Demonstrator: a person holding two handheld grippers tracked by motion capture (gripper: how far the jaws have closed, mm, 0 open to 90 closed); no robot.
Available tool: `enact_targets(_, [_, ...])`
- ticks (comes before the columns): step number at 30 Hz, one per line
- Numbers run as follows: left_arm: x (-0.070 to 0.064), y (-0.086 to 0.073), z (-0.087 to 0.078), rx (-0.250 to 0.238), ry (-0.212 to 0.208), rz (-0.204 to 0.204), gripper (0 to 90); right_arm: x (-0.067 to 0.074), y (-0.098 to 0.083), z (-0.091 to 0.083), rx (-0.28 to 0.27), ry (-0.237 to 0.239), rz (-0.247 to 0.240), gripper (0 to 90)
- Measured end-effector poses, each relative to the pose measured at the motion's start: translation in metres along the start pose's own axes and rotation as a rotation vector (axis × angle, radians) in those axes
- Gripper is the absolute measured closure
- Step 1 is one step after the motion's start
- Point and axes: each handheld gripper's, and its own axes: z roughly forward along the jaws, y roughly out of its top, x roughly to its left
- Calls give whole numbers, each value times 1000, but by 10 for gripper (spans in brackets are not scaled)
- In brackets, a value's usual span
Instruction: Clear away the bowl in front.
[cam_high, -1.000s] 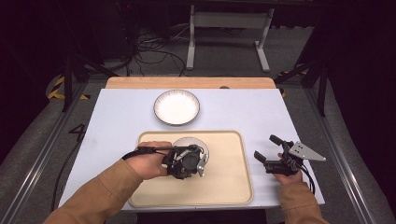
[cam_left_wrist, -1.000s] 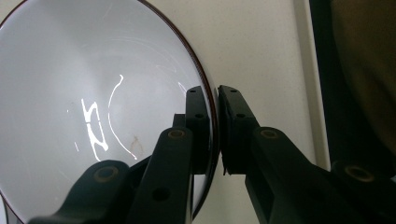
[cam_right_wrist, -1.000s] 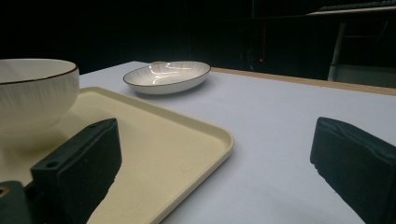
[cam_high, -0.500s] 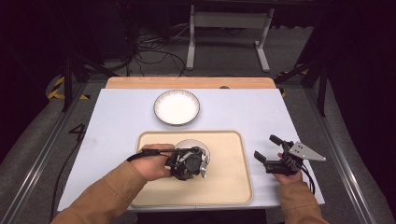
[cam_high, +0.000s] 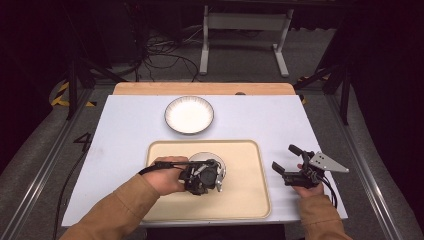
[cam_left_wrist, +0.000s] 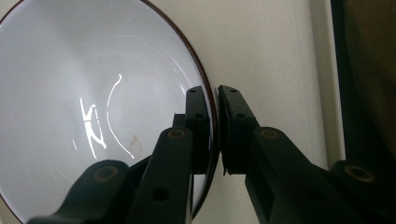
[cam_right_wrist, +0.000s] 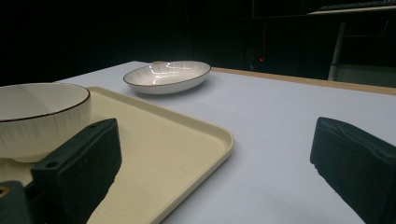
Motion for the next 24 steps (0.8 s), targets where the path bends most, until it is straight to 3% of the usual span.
enact_targets(9, [-1, -4, 3, -18, -11, -22, 834, 0, 0, 0, 0, 0, -1, 25])
enact_targets(13, [-1, -5, 6, 2, -32, -30, 817, 0, 0, 0, 0, 1, 0, 26])
enact_targets(19, [0, -6, 10, -11, -53, -49, 785, 0, 0, 0, 2, 2, 1, 26])
enact_targets(24, [-1, -9, 7, -46, -37, -83, 637, 0, 0, 0, 1, 4, 5, 26])
